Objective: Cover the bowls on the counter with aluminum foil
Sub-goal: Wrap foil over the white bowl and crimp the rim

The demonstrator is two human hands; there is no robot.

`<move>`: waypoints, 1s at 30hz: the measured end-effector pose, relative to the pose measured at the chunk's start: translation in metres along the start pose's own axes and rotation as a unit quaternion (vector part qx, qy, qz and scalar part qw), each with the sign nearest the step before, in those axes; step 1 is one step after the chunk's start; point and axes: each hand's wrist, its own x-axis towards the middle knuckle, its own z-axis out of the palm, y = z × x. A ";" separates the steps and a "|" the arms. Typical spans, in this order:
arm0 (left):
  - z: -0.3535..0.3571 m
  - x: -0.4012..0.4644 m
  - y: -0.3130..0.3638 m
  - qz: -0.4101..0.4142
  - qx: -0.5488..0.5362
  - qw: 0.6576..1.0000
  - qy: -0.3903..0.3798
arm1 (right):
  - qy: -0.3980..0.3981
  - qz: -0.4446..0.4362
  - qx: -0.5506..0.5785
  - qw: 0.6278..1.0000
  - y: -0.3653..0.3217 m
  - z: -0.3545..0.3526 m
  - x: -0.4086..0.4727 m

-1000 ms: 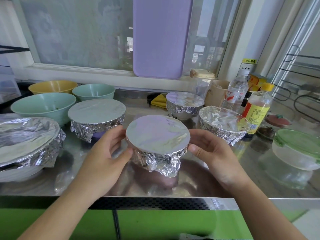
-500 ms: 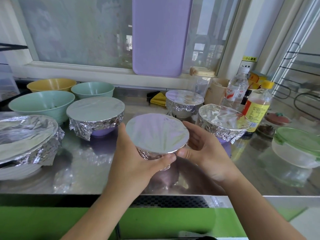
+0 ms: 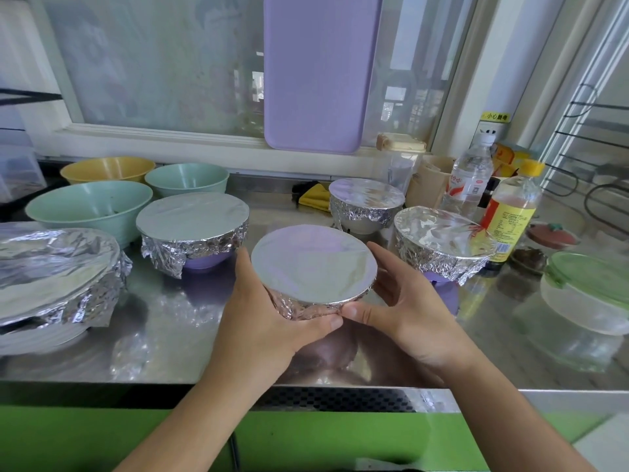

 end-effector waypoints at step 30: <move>-0.050 0.010 -0.019 0.049 -0.040 0.985 -0.158 | -0.055 0.026 0.026 0.998 -0.017 0.002 0.002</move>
